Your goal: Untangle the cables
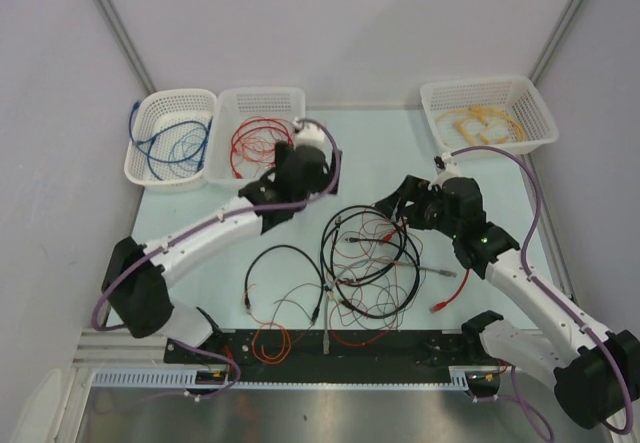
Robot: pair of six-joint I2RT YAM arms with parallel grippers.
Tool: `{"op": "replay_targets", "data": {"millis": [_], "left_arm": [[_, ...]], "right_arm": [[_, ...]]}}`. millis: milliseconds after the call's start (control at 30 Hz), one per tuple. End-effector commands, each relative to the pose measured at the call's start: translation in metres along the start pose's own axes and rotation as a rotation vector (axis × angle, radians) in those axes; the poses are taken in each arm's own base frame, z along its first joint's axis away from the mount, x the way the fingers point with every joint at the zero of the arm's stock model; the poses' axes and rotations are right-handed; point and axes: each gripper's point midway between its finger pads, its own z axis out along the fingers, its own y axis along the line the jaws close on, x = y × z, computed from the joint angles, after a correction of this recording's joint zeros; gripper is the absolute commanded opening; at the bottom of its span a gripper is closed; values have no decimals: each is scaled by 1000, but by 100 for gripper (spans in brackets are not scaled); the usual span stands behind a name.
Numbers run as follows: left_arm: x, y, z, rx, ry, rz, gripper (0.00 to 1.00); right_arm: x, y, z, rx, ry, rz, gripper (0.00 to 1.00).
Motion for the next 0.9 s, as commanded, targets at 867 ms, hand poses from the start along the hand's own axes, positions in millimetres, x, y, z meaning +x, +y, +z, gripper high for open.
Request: {"op": "replay_targets", "data": {"millis": [867], "left_arm": [[186, -71, -33, 359, 411, -38, 99]], "right_arm": [[4, -9, -35, 75, -52, 31, 86]]}}
